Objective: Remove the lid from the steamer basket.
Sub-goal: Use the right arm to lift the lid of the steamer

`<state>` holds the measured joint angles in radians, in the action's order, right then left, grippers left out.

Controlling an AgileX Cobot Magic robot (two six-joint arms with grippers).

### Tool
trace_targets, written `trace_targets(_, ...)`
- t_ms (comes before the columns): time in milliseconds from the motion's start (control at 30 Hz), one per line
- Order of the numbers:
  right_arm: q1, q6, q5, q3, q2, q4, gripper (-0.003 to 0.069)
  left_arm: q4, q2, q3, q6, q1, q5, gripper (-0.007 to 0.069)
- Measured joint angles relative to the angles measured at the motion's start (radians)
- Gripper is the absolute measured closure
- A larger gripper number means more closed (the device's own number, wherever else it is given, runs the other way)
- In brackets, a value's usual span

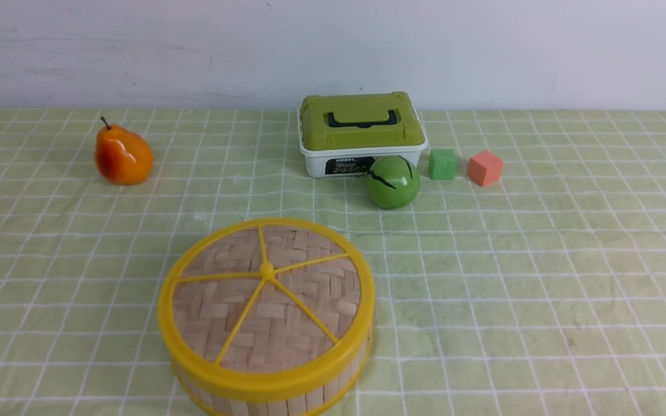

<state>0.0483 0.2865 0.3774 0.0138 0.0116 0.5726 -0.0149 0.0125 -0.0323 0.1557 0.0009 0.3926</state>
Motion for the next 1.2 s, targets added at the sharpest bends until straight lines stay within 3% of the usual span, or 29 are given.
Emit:
trace_targets(133, 0.0, -0.2, 0.059, 0.197, -0.058, -0.03, 0.0533, 0.0, 0.0, 0.0, 0.0, 0.0, 0.0, 0.0386)
trace_targets(233, 0.0, -0.409, 0.225, 0.444, -0.249, -0.074, 0.065, 0.0, 0.0, 0.0, 0.0, 0.0, 0.0, 0.0386)
trace_targets(267, 0.0, -0.421, 0.24, 0.476, -0.263, -0.076, 0.0658, 0.0, 0.0, 0.0, 0.0, 0.0, 0.0, 0.0386)
trace_targets(333, 0.0, -0.577, 0.464, 0.68, -0.48, -0.091, 0.068, 0.0, 0.0, 0.0, 0.0, 0.0, 0.0, 0.0386)
trace_targets(433, -0.011, -0.668, 0.64, 0.872, -0.666, -0.094, 0.0679, 0.0, 0.0, 0.0, 0.0, 0.0, 0.0, 0.0386)
trace_targets(733, -0.285, -0.687, 0.843, 1.269, -1.095, -0.203, 0.0658, 0.0, 0.0, 0.0, 0.0, 0.0, 0.0, 0.0386)
trace_targets(933, -0.535, -0.561, 0.865, 1.536, -1.381, -0.401, 0.0656, 0.0, 0.0, 0.0, 0.0, 0.0, 0.0, 0.0386)
trace_targets(1200, -0.681, -0.485, 0.873, 1.831, -1.734, -0.484, 0.0644, 0.0, 0.0, 0.0, 0.0, 0.0, 0.0, 0.0386)
